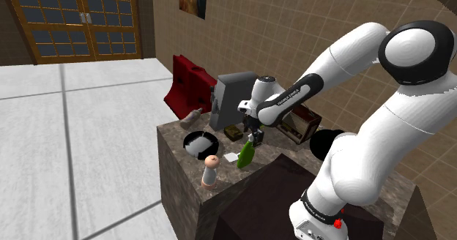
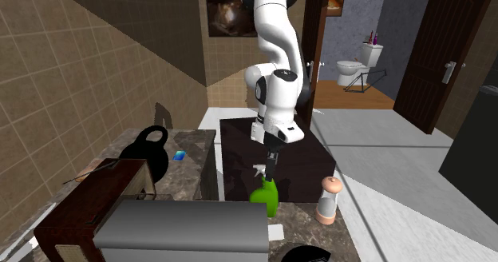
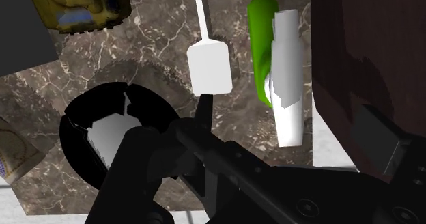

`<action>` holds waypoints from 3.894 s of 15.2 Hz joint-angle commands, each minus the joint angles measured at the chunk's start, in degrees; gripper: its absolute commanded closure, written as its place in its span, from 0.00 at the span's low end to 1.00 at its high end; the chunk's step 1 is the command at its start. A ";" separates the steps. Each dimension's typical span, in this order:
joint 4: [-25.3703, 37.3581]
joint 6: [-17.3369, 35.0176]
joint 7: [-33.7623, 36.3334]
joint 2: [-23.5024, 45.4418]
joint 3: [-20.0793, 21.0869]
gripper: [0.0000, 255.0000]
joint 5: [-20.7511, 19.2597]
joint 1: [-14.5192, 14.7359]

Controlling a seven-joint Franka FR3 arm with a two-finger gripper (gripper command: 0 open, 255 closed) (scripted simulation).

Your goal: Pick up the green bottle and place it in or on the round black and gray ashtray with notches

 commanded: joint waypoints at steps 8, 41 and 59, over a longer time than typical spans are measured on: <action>-0.03 0.41 -0.11 0.36 -0.08 1.00 0.11 0.03; 10.51 -24.07 0.48 -13.82 4.37 1.00 0.99 0.42; 58.71 -39.53 -4.07 20.91 5.82 1.00 18.33 6.01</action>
